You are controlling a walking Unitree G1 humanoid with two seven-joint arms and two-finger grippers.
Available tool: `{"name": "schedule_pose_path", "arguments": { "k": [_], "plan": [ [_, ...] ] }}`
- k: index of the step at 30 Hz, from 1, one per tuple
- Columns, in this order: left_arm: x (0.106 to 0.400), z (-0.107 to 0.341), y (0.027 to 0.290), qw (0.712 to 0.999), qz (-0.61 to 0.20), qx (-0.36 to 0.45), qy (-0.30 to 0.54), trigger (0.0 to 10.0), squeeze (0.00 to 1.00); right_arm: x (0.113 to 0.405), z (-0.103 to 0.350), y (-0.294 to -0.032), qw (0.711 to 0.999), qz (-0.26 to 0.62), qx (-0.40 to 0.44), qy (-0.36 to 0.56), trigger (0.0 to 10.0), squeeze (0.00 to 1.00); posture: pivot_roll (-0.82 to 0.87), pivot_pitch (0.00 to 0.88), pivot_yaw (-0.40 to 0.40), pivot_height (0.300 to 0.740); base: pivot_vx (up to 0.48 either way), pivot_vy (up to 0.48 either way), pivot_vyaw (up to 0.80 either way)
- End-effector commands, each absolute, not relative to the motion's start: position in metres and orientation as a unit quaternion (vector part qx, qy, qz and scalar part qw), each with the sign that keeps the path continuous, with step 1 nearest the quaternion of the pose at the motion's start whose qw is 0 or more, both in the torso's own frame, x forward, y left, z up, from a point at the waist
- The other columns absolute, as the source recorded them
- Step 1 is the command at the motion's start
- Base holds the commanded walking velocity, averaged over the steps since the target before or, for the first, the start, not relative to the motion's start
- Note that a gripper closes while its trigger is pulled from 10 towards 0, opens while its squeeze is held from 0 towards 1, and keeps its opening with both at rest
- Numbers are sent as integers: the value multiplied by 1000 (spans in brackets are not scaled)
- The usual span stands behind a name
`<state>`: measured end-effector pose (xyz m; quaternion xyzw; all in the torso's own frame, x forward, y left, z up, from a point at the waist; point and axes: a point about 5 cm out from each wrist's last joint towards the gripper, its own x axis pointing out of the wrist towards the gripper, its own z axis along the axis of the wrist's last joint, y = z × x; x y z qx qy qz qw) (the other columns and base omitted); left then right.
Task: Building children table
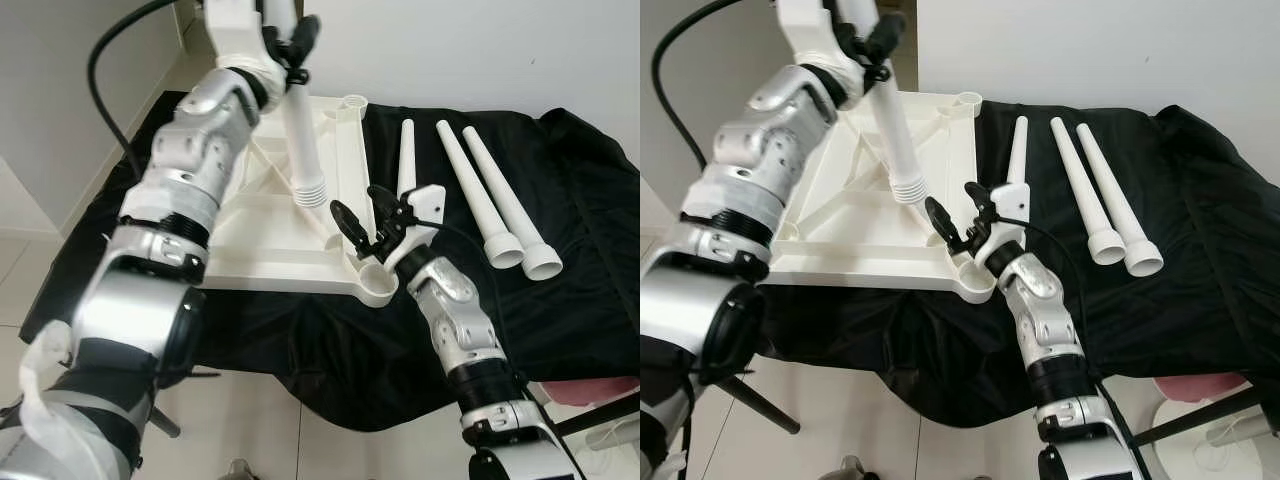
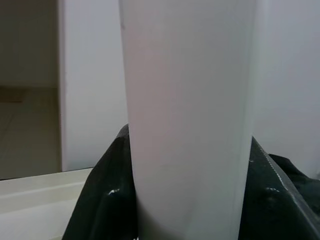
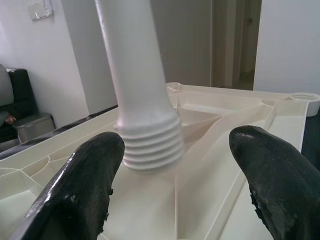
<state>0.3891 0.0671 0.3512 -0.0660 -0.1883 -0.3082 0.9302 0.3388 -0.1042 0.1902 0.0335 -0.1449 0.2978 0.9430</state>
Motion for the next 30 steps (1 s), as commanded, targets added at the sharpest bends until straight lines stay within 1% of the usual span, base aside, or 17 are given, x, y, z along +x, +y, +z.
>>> {"name": "schedule_pose_path", "arguments": {
  "k": [1,4,5,6,7,10,20,23,30],
  "plan": [
    [374,354,45,897,-386,-14,-215,10000,0,341,197,-101,942,306,19,-137,10000,0,2,43,-30,740,0,0,0],
    [372,354,42,897,-385,-6,-219,10000,0,341,199,-100,942,308,18,-135,10000,0,3,39,-30,740,0,0,0],
    [365,356,29,892,-393,3,-224,10000,0,346,206,-97,942,304,-18,-140,10000,0,4,32,-29,740,0,0,0],
    [365,356,29,892,-393,3,-224,10000,0,346,206,-97,942,304,-18,-140,10000,0,4,32,-29,740,0,0,0],
    [361,357,24,888,-400,1,-227,10000,0,348,208,-96,942,302,-29,-142,10000,0,4,28,-29,740,0,0,0],
    [356,358,17,883,-410,-10,-228,10000,0,352,212,-94,943,297,-47,-145,10000,0,4,28,-29,740,0,0,0],
    [342,356,-3,873,-427,-4,-235,10000,0,366,221,-93,950,262,-89,-147,10000,0,7,10,-27,740,0,0,0],
    [337,355,-8,871,-432,-5,-235,10000,0,369,225,-90,950,258,-91,-150,10000,0,14,2,-28,740,0,0,0],
    [334,353,-10,870,-435,0,-233,10000,0,370,227,-86,949,263,-75,-154,10000,0,19,2,-26,740,0,0,0]
  ]
}}
